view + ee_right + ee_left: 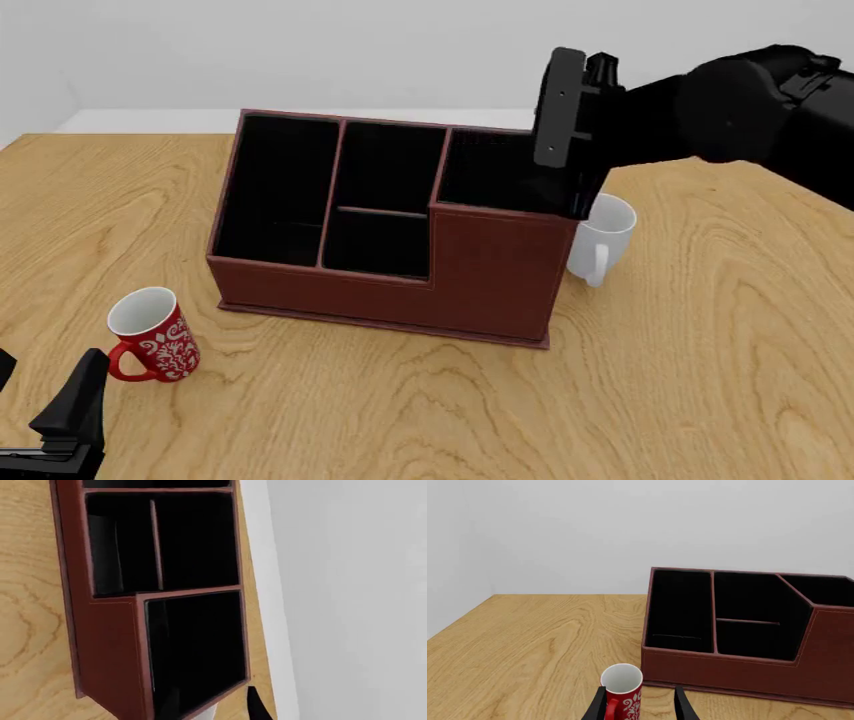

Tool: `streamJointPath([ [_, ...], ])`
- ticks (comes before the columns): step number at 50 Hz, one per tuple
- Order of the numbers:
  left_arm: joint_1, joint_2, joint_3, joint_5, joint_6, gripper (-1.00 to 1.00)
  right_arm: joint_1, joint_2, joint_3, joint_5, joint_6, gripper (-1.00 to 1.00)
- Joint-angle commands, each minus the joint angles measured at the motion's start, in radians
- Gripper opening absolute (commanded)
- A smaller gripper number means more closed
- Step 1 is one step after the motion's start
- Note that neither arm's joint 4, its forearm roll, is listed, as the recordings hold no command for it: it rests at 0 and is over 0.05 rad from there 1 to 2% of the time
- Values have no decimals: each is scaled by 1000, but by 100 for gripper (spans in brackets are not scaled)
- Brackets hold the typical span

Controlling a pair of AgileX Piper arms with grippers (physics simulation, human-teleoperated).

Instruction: Pick up the book and place it in the right compartment of the caddy.

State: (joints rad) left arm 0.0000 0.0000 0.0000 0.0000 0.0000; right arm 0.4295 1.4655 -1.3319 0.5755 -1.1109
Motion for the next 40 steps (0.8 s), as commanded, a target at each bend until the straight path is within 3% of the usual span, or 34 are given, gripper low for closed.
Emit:
streamJointPath([
  [1,0,0,0,0,0,100,49,-137,84,-70,55,100],
  [2,0,0,0,0,0,100,61,-150,80,-63,86,100],
  [8,0,0,0,0,0,100,38,-243,204,-159,92,100],
  [17,0,0,0,0,0,100,37,-410,383,-276,159,100],
  [26,0,0,0,0,0,100,22,-539,479,-382,217,100],
  [32,0,0,0,0,0,100,11,-628,554,-456,274,100],
  [35,0,0,0,0,0,100,-1,-699,599,-509,329,100],
  [37,0,0,0,0,0,100,3,-737,634,-540,332,100],
  [38,0,0,0,0,0,100,41,-788,641,-509,398,100],
  [40,0,0,0,0,0,100,29,-821,678,-537,405,100],
])
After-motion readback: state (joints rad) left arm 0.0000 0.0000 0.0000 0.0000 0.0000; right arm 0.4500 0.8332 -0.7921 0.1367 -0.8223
